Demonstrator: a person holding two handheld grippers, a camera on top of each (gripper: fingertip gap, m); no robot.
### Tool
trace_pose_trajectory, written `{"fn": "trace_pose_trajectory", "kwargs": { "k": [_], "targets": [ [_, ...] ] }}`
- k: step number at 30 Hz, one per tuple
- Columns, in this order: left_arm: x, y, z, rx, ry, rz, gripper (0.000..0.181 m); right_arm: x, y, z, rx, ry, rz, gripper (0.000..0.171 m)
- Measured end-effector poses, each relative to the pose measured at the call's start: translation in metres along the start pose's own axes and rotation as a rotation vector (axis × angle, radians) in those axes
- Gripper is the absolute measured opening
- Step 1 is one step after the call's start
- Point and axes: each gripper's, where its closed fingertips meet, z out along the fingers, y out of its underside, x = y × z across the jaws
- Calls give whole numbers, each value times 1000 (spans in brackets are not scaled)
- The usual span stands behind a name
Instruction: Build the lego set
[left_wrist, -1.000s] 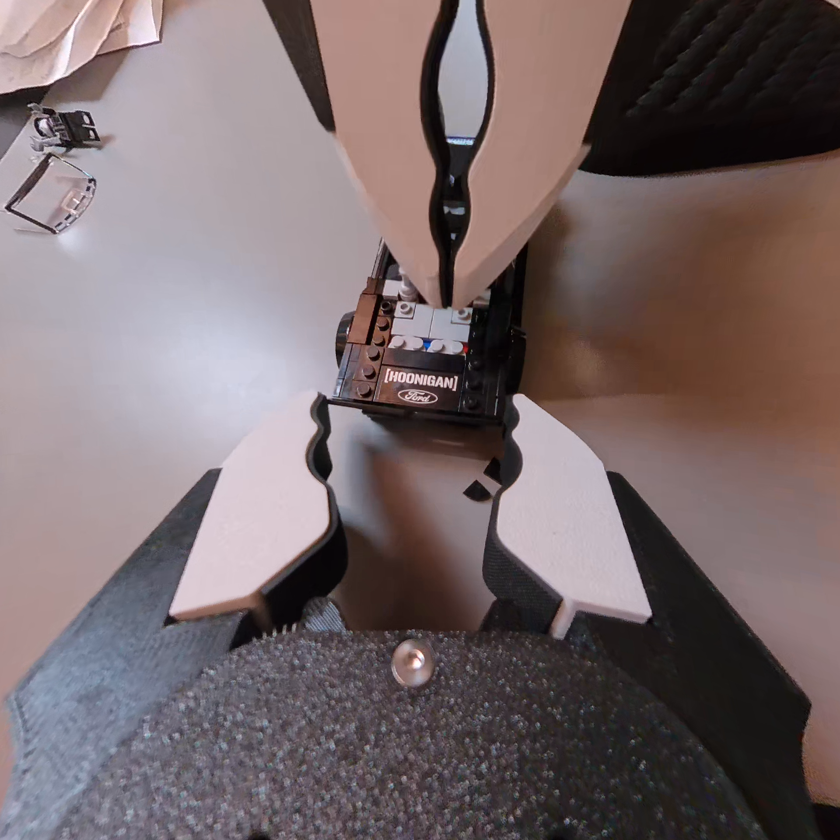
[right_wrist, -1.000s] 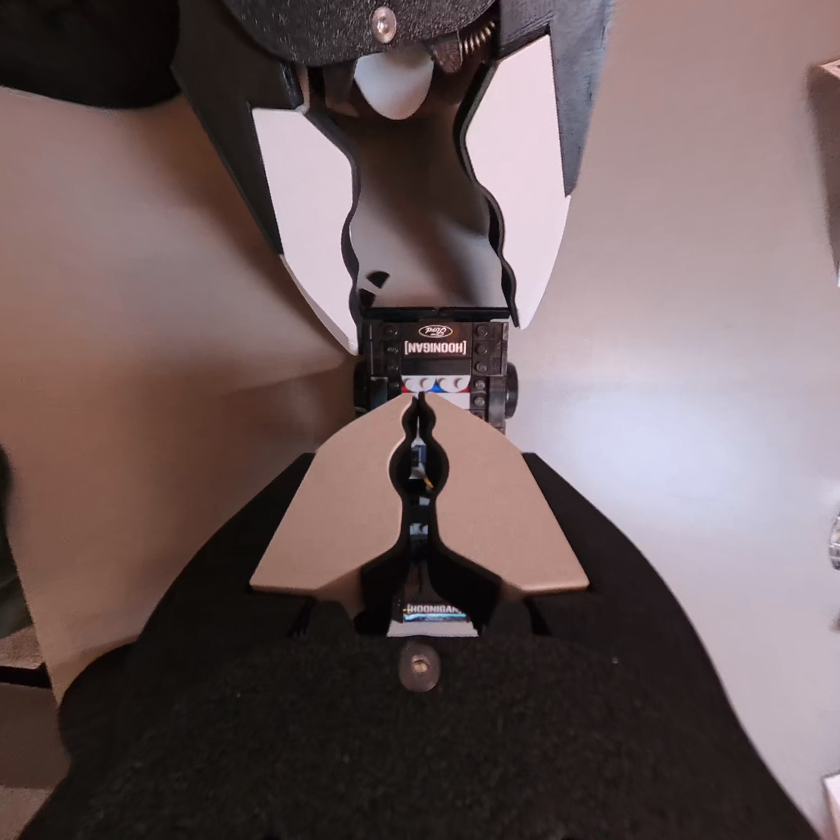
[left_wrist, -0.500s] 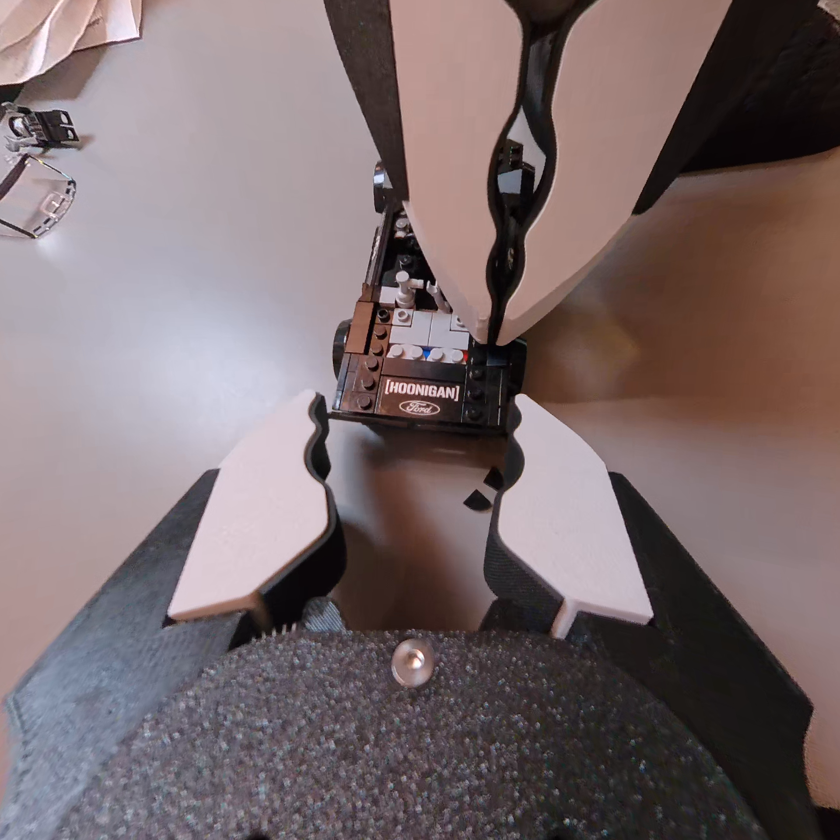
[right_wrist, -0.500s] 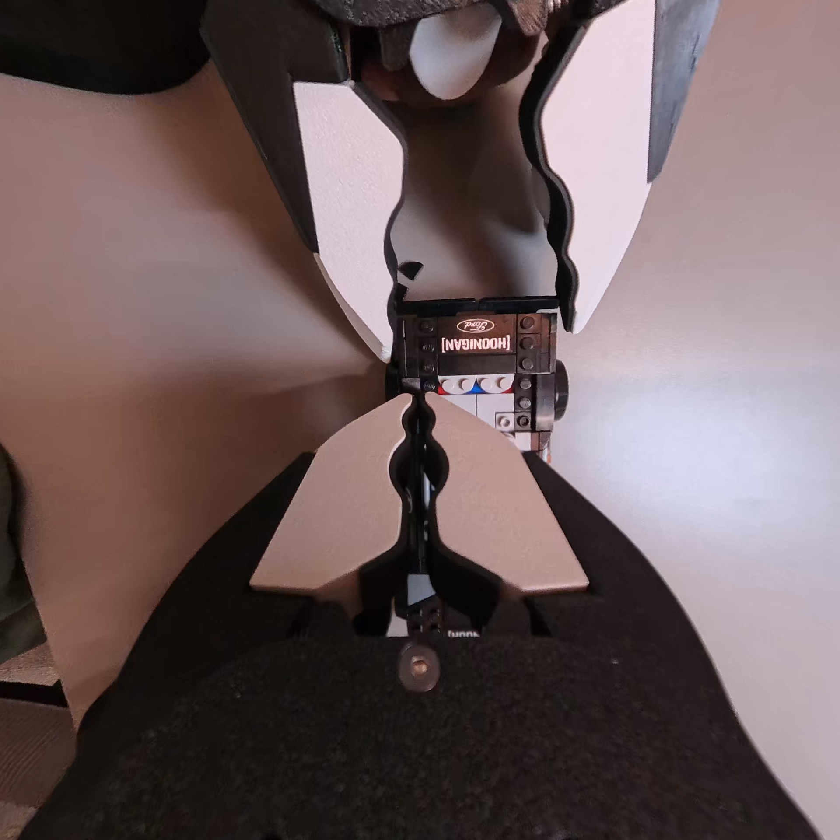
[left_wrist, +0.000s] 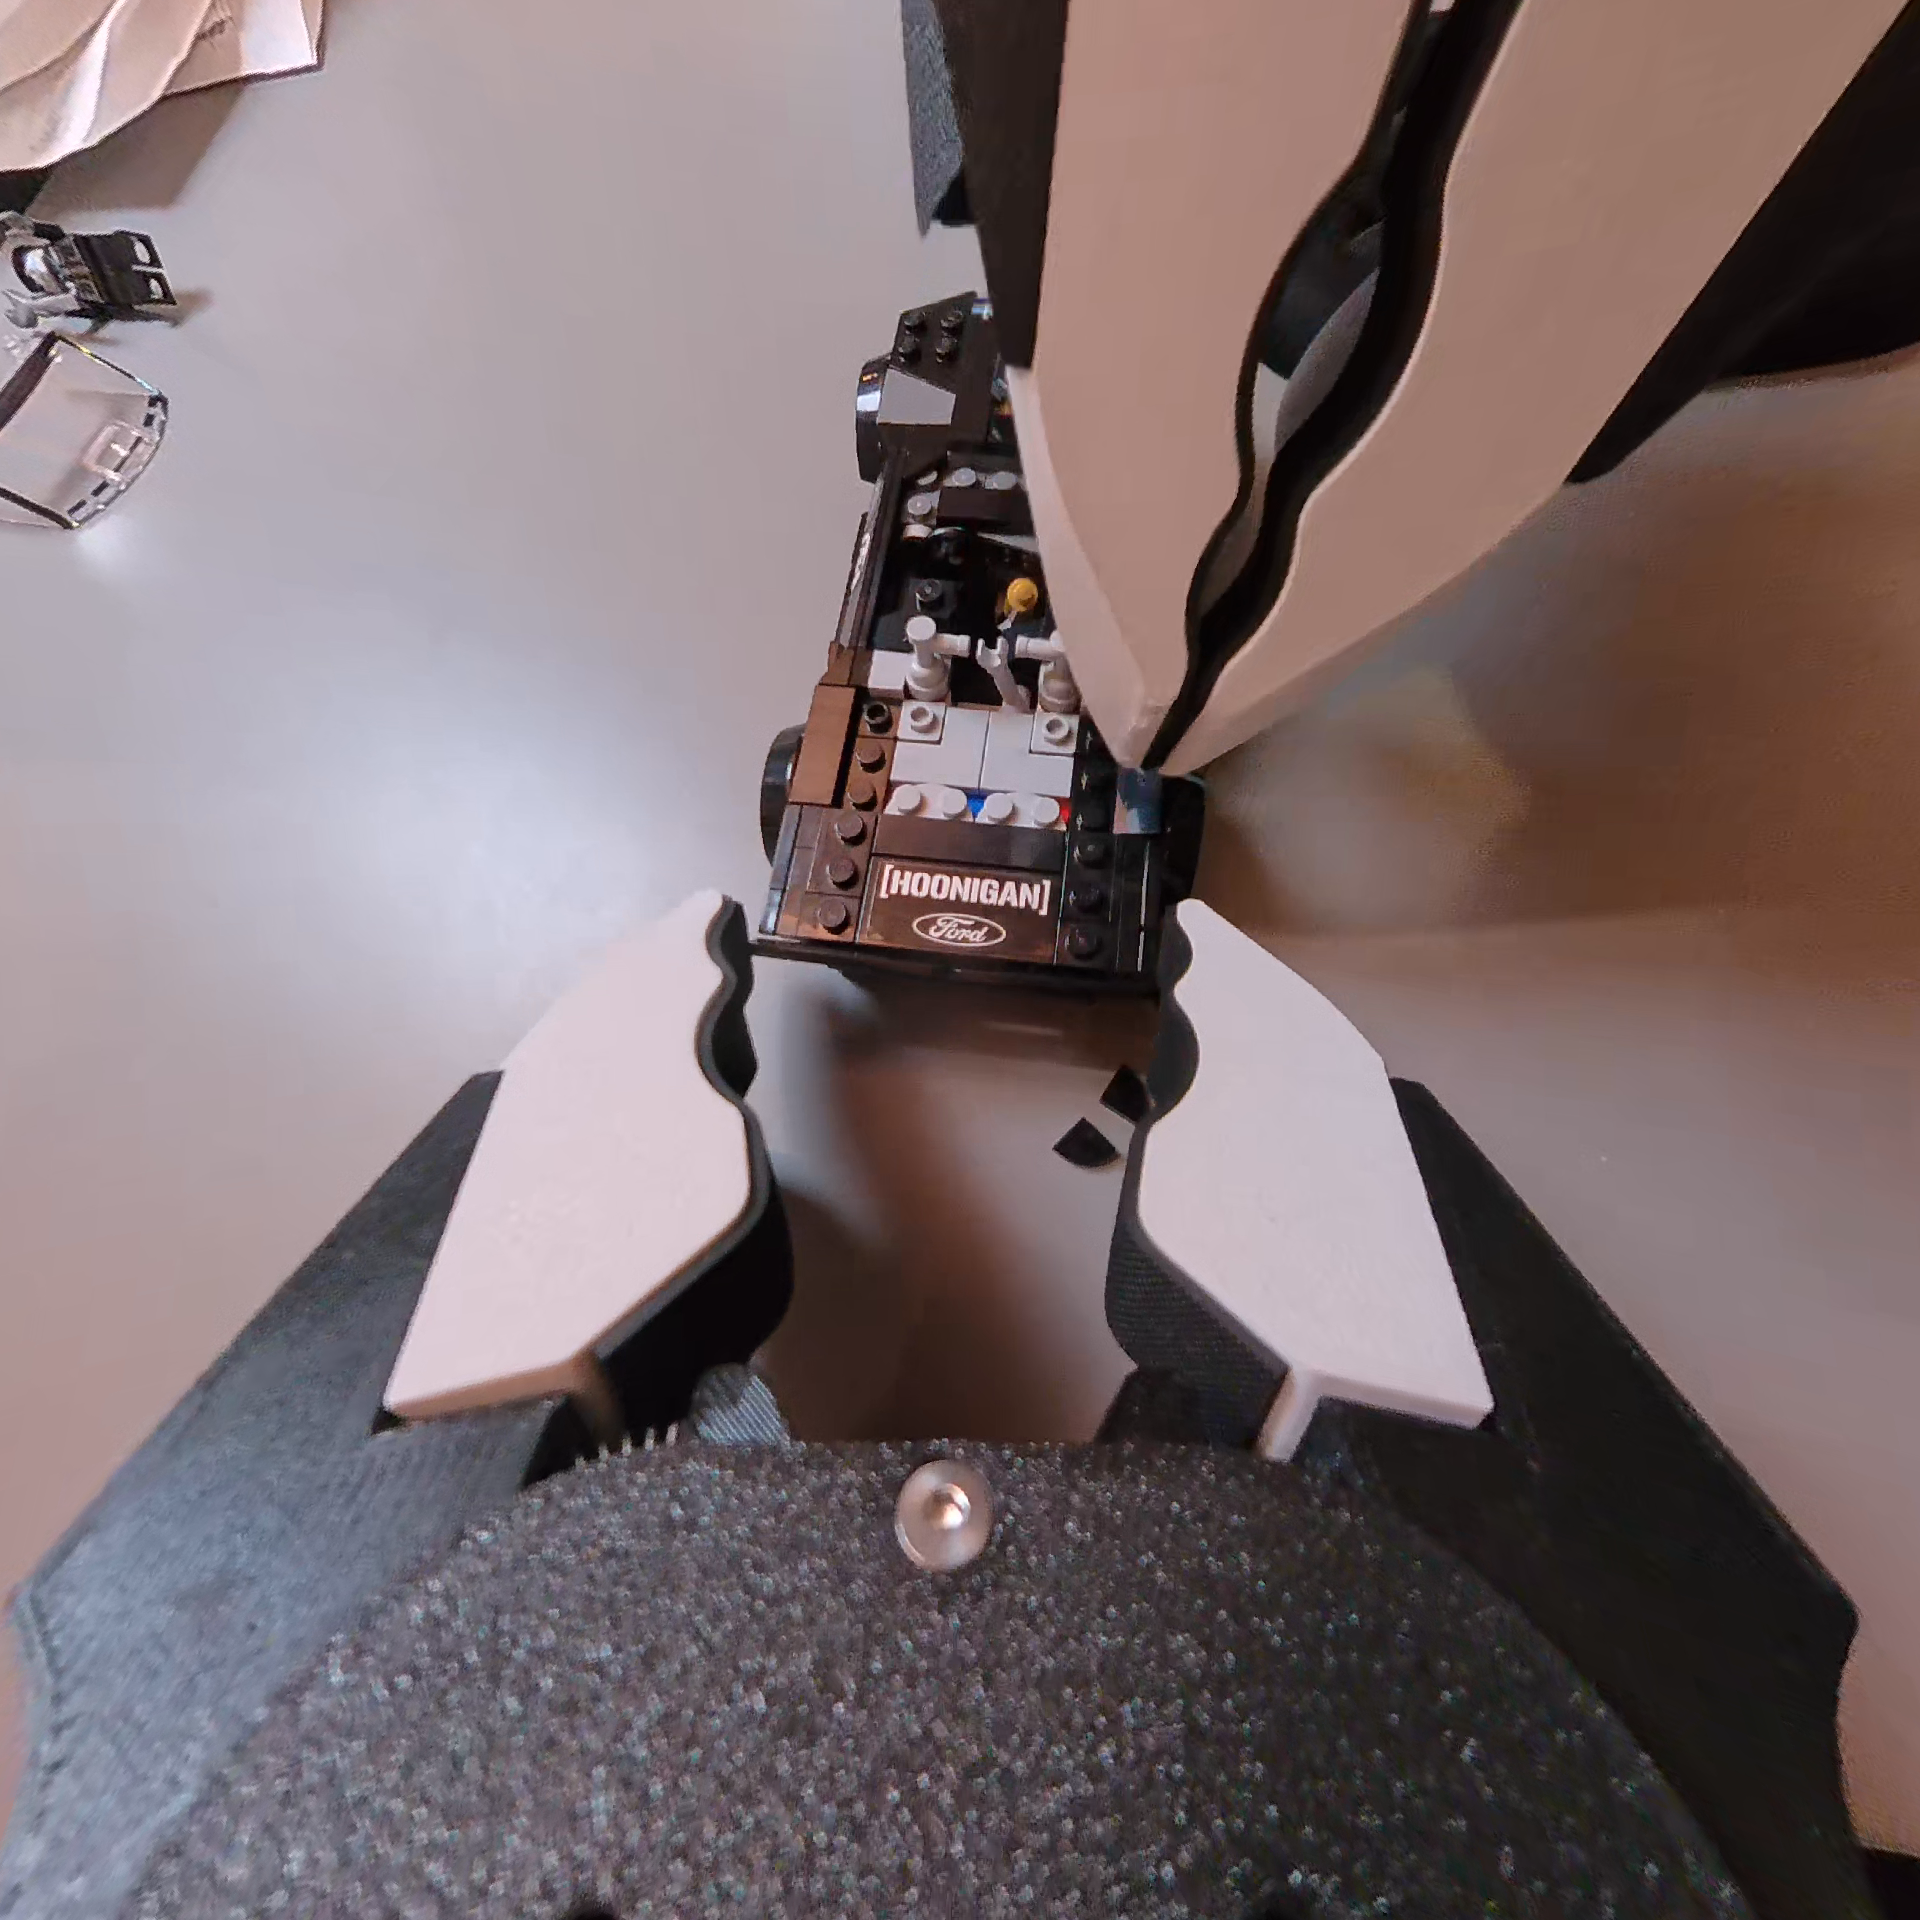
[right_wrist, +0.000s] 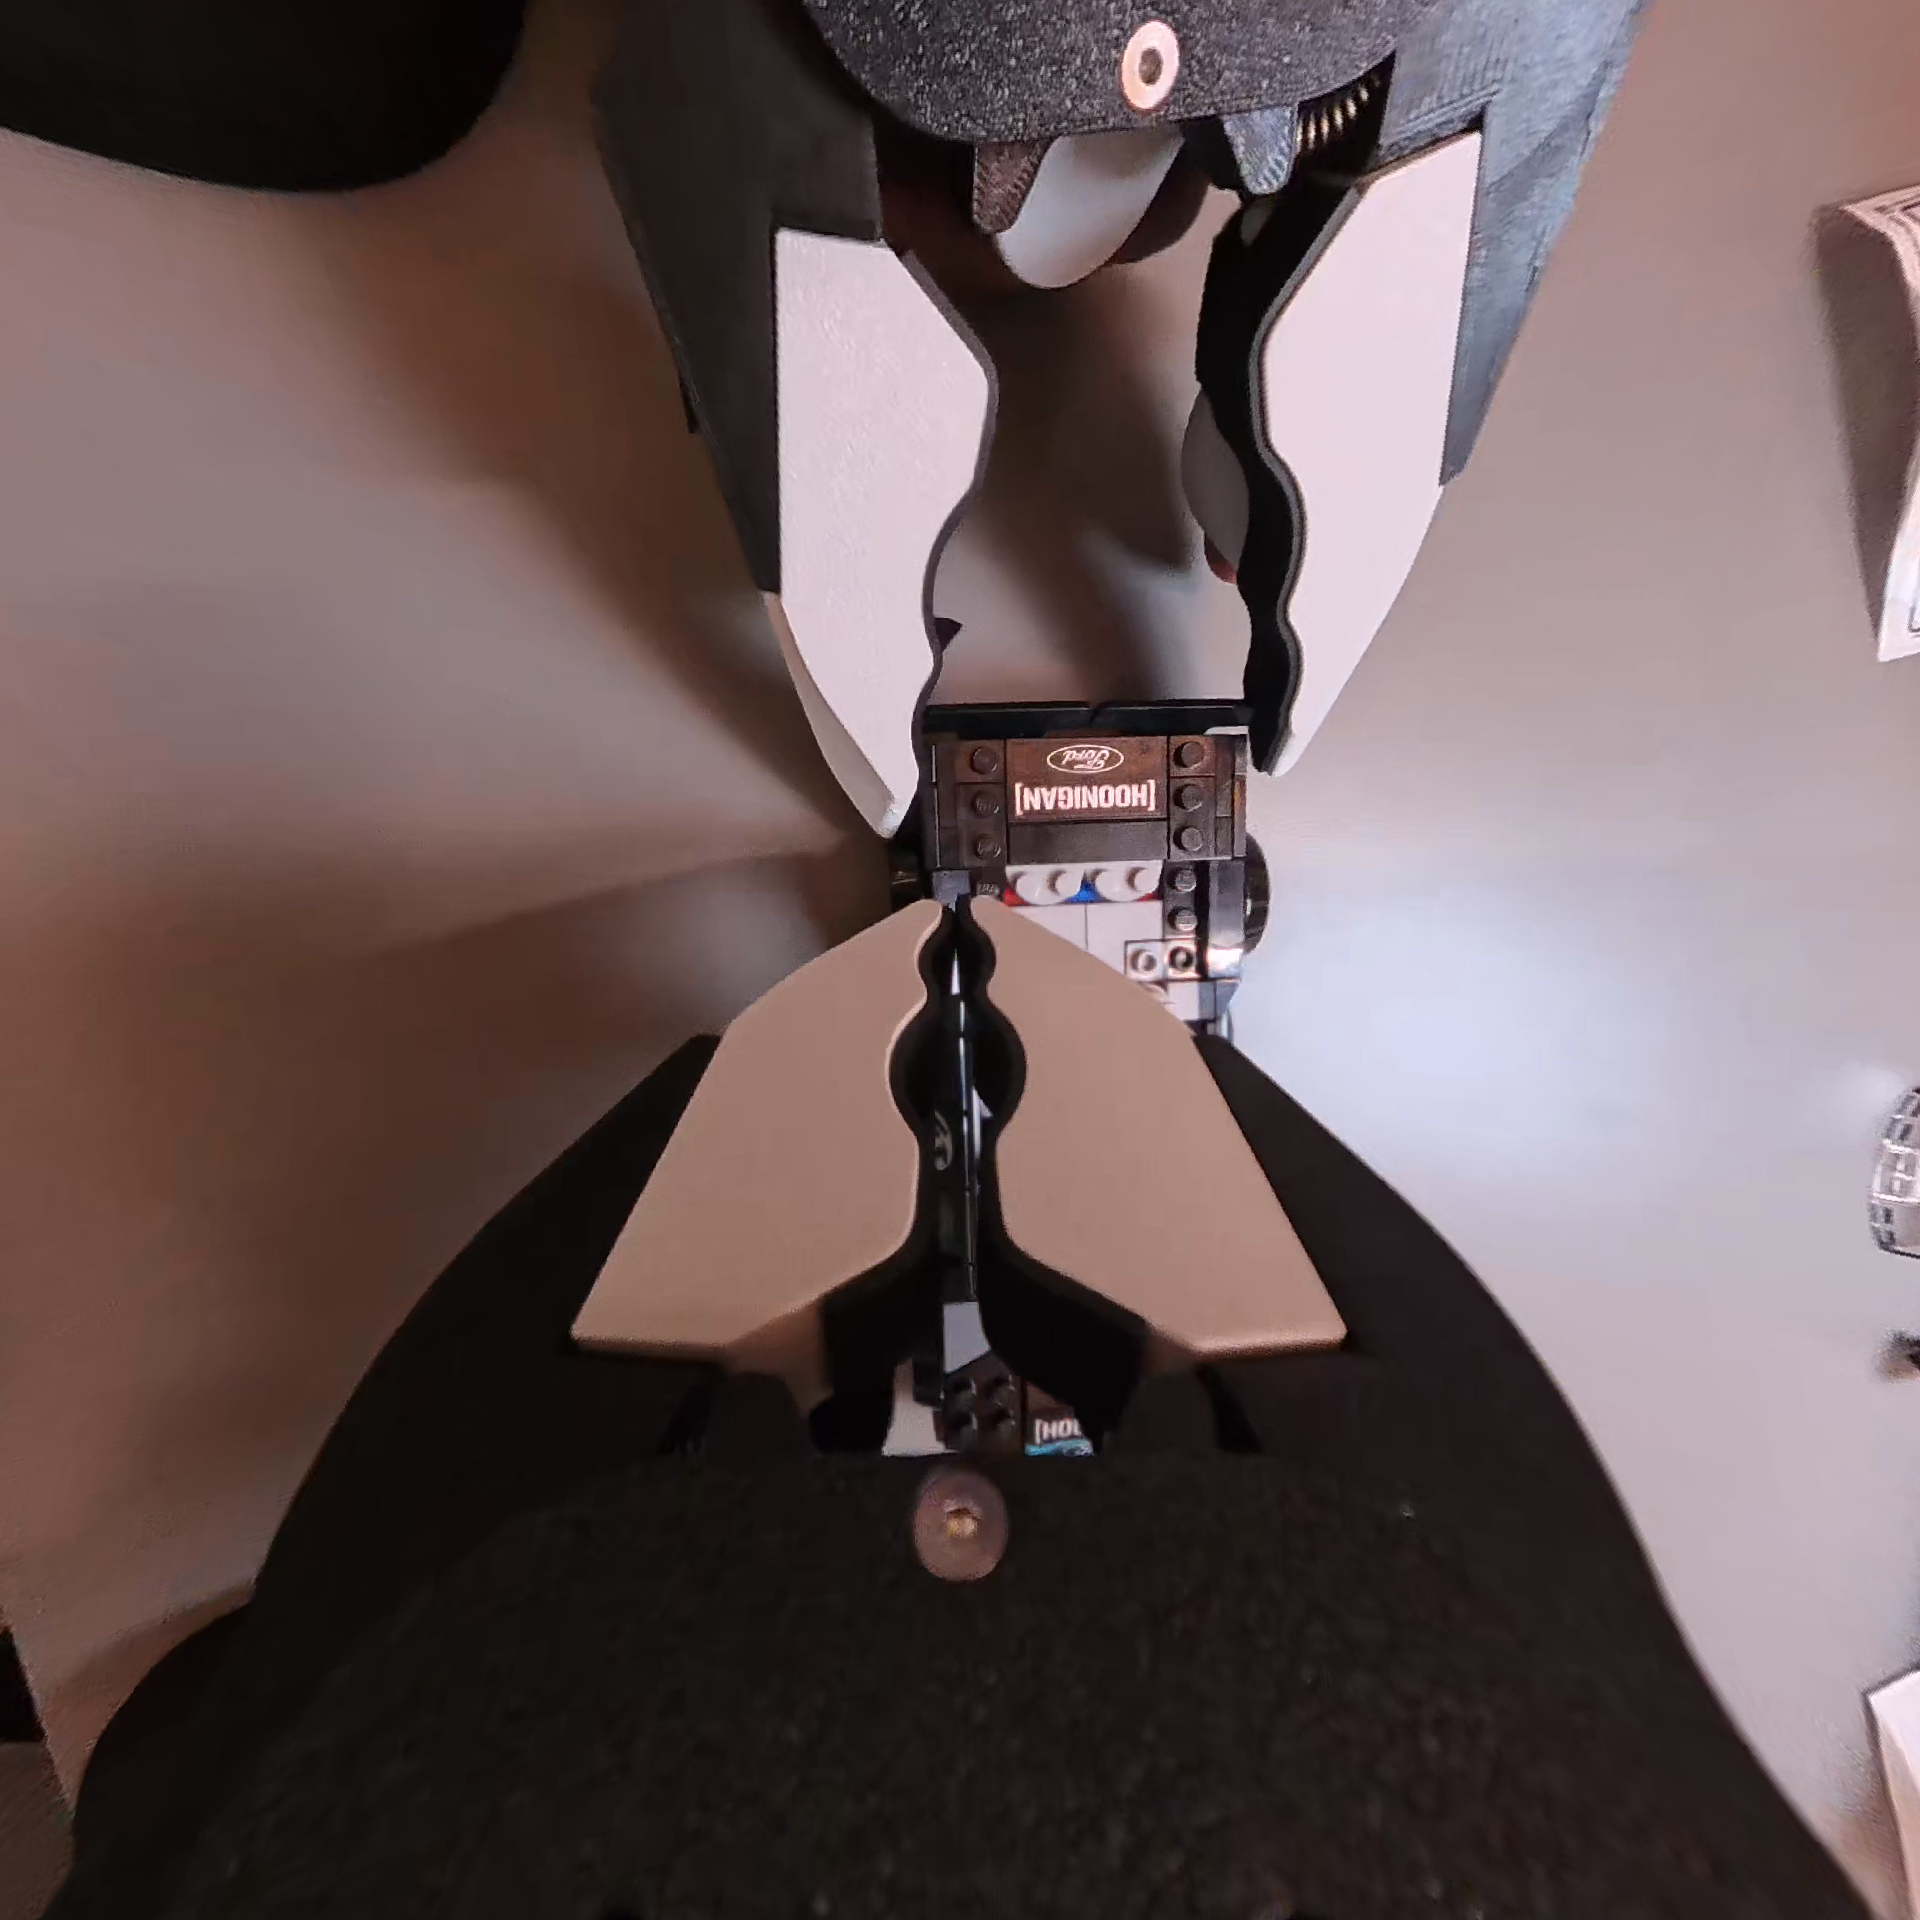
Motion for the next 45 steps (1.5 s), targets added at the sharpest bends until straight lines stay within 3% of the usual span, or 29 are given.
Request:
{"fn": "trace_pose_trajectory", "kwargs": {
  "k": [28, 36, 39, 45],
  "targets": [
    [0, 0, 0, -3, -12, 1, 74, -4, 6, 8, -28, -136, 203, 0],
    [1, 0, 0, -1, -14, 6, 75, -2, -1, 5, 63, -170, 257, 0],
    [1, 0, 0, 2, -18, 17, 75, 8, -1, -8, 134, -125, 279, 0],
    [2, 0, 1, -4, -9, 19, 80, 2, 11, -12, 115, -62, 222, 0]
  ]
}}
